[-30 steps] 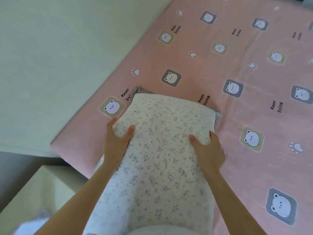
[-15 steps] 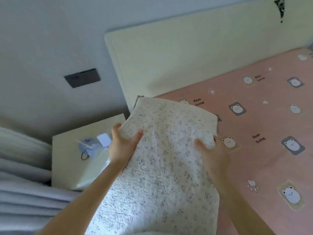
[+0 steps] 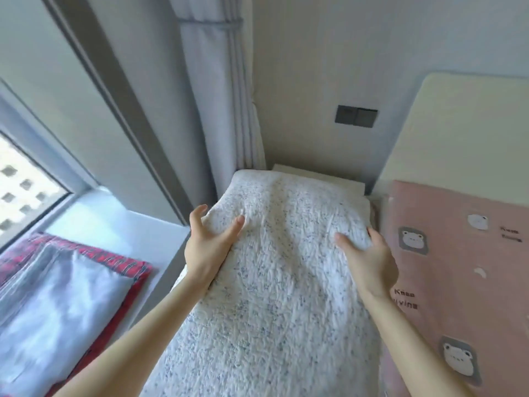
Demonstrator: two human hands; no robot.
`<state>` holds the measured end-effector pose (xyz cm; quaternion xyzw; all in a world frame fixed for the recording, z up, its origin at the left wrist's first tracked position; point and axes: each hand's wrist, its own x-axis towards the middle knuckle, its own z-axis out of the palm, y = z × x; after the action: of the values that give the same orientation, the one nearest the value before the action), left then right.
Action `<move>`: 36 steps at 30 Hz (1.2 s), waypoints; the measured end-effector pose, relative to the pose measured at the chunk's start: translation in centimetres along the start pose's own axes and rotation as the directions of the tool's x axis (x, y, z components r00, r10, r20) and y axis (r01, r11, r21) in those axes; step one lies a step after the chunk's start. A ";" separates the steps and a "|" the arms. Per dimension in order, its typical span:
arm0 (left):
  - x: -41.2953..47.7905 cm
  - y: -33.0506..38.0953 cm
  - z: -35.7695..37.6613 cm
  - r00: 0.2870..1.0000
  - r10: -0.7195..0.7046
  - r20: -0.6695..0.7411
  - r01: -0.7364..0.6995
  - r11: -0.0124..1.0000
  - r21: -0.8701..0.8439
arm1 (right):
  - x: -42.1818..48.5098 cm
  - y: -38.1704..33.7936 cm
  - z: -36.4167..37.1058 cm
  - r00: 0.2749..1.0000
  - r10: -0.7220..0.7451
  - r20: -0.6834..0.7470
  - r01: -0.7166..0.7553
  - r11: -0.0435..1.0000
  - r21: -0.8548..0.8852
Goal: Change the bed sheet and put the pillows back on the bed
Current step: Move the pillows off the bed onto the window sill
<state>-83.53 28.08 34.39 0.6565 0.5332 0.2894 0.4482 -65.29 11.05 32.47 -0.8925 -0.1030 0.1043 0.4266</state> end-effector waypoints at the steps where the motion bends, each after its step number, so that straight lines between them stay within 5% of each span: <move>1: -1.0 -1.0 -2.6 0.998 -0.017 -0.059 0.018 1.000 0.005 | -1.6 -1.0 1.0 0.998 -0.031 0.052 0.031 1.000 0.002; 6: -7.1 -5.4 -12.7 0.928 -0.125 -0.350 0.120 0.992 -0.034 | -8.8 -4.0 5.1 0.932 -0.205 0.298 0.206 0.978 0.029; 11: -16.1 -8.3 -20.9 0.796 -0.208 -0.569 0.185 0.978 -0.099 | -16.9 -7.1 7.5 0.777 -0.405 0.481 0.386 0.911 0.144; 18: -28.2 -11.3 -32.8 0.492 -0.265 -0.829 0.223 0.959 -0.174 | -31.3 -13.0 11.1 0.407 -0.624 0.667 0.524 0.758 0.388; 25: -38.8 -16.1 -44.1 0.217 -0.316 -0.924 0.185 0.942 -0.279 | -49.4 -19.2 15.4 0.075 -0.770 0.633 0.624 0.531 0.573; 28: -42.8 -18.1 -49.2 0.231 -0.328 -0.916 0.135 0.943 -0.303 | -57.5 -21.8 17.6 -0.042 -0.816 0.577 0.611 0.435 0.661; 31: -46.5 -20.0 -53.9 0.319 -0.321 -0.892 0.123 0.947 -0.297 | -65.2 -24.6 19.6 -0.139 -0.868 0.476 0.594 0.311 0.741; 36: -51.3 -22.1 -60.3 0.421 -0.355 -0.835 -0.006 0.919 -0.394 | -76.2 -28.6 22.8 -0.237 -0.922 0.306 0.495 0.157 0.855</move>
<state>-158.51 -3.63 45.53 0.2564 0.6963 0.6291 0.2315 -147.17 24.72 48.41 -0.3096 -0.7941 0.2619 0.4528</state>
